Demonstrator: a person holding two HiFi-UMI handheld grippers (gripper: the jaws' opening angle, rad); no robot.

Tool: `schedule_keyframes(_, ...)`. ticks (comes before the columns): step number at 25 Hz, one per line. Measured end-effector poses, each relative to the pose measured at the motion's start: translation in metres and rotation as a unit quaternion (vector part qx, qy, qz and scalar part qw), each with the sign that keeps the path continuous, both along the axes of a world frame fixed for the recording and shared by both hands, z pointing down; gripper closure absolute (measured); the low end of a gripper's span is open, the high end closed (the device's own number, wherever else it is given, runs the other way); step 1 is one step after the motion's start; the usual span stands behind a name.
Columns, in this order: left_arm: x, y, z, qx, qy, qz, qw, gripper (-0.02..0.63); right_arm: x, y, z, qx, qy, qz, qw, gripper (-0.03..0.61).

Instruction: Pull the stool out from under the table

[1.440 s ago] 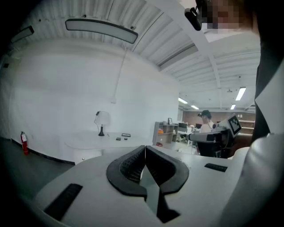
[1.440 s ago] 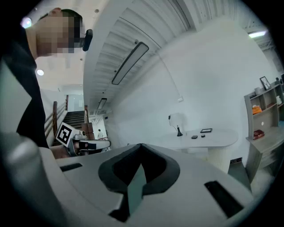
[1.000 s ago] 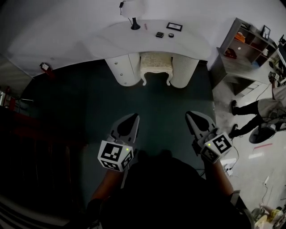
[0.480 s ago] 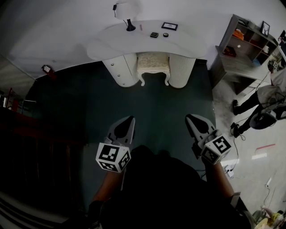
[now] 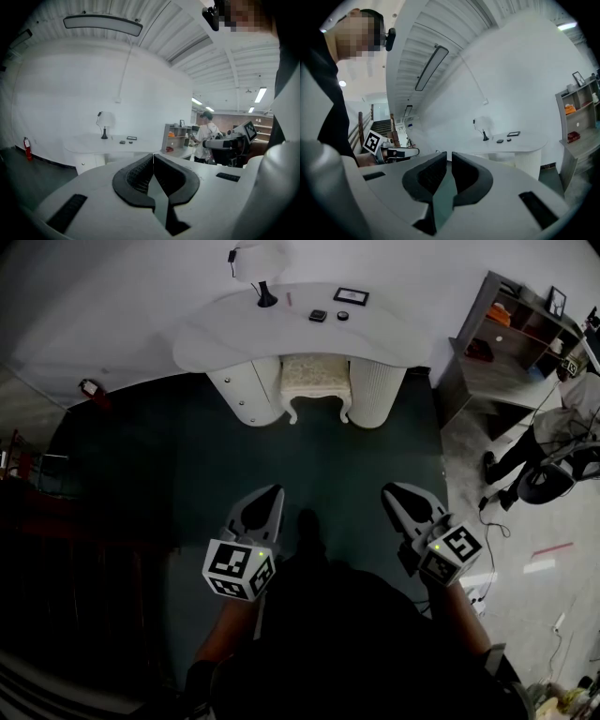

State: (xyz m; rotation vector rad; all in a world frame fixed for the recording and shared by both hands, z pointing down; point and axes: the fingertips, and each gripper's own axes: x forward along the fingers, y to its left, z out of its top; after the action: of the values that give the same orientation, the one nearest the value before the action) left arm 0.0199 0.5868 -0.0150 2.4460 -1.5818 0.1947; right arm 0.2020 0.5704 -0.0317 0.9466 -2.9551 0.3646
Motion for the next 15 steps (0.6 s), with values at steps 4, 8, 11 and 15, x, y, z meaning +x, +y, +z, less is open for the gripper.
schedule_keyframes(4, -0.008, -0.037, 0.002, 0.005, 0.007, 0.004, 1.0, 0.598, -0.009, -0.035, 0.005, -0.001, 0.007, 0.0, 1.0, 0.558)
schedule_keyframes(8, -0.027, -0.082, 0.002, 0.007, 0.009, 0.009, 0.9999, 0.598, -0.033, -0.08, 0.003, -0.005, 0.01, -0.004, 1.0, 0.558)
schedule_keyframes(11, -0.047, -0.119, 0.002, 0.003, 0.013, 0.011, 0.9999, 0.598, -0.056, -0.117, -0.002, -0.005, 0.015, -0.008, 1.0, 0.558)
schedule_keyframes(15, -0.074, -0.164, 0.002, 0.004, 0.022, 0.01, 0.9997, 0.598, -0.084, -0.163, -0.009, -0.007, 0.014, -0.003, 1.0, 0.558)
